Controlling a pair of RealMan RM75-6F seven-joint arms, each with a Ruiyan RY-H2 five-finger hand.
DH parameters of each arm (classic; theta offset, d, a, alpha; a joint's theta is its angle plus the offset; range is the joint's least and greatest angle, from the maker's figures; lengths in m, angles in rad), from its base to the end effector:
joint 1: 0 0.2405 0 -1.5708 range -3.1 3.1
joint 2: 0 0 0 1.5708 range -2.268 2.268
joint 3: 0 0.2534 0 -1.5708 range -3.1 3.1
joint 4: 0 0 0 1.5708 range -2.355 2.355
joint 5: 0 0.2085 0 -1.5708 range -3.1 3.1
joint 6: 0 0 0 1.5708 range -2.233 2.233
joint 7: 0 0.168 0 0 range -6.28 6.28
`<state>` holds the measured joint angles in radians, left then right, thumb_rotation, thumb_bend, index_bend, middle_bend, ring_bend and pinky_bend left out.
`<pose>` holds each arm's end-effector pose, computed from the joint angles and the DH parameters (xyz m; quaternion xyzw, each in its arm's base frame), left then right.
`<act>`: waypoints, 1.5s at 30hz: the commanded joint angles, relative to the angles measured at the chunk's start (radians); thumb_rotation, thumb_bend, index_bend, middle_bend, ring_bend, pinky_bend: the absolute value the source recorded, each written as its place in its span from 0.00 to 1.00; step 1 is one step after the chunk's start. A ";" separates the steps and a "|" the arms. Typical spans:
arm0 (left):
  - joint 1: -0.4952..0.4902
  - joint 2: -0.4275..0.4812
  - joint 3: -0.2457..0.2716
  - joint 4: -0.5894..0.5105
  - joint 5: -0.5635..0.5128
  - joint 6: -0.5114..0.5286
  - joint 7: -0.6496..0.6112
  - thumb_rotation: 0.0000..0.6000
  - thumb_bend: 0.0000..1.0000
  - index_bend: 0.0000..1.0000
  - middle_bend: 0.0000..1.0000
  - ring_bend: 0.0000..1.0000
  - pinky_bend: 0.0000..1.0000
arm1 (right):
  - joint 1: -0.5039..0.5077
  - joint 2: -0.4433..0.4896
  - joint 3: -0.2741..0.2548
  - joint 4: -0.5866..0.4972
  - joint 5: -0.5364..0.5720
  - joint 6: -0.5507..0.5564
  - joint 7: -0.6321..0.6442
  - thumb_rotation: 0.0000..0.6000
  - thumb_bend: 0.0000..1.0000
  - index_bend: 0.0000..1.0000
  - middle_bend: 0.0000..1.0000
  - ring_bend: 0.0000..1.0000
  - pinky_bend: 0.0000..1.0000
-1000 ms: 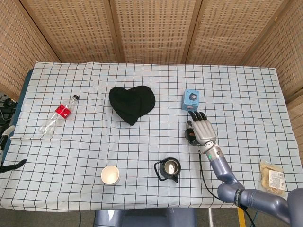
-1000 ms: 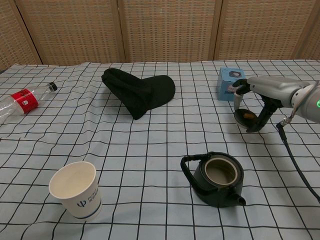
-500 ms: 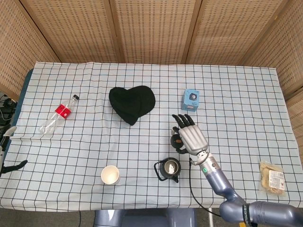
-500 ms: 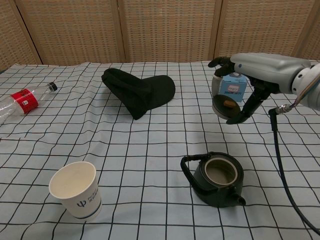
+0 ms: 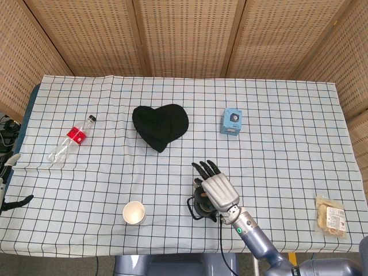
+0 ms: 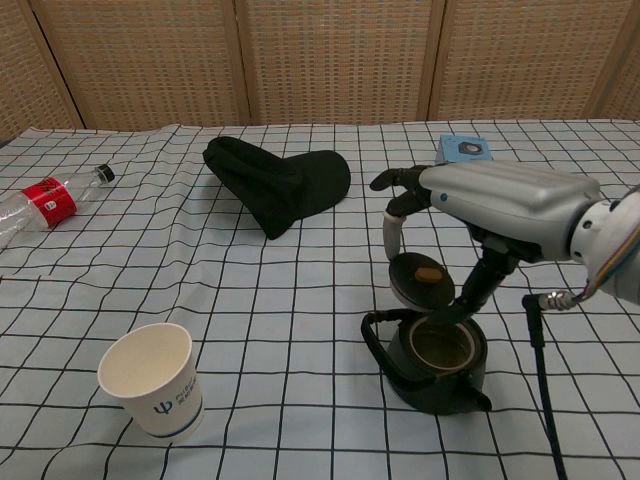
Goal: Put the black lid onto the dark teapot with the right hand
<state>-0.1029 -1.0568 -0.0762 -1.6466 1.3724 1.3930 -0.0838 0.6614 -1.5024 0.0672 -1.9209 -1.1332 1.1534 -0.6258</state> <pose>-0.3245 0.2144 0.1746 -0.5551 -0.4456 -0.3750 0.5939 -0.0907 -0.2705 -0.0160 0.7662 -0.3649 0.3857 0.3619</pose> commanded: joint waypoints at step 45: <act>0.000 -0.003 -0.002 -0.001 -0.007 0.003 0.008 1.00 0.02 0.00 0.00 0.00 0.00 | -0.015 -0.041 -0.016 0.038 0.040 -0.034 -0.014 1.00 0.37 0.49 0.11 0.00 0.00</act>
<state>-0.1024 -1.0596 -0.0782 -1.6480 1.3653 1.3959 -0.0755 0.6466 -1.5432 0.0512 -1.8829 -1.0937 1.1195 -0.6394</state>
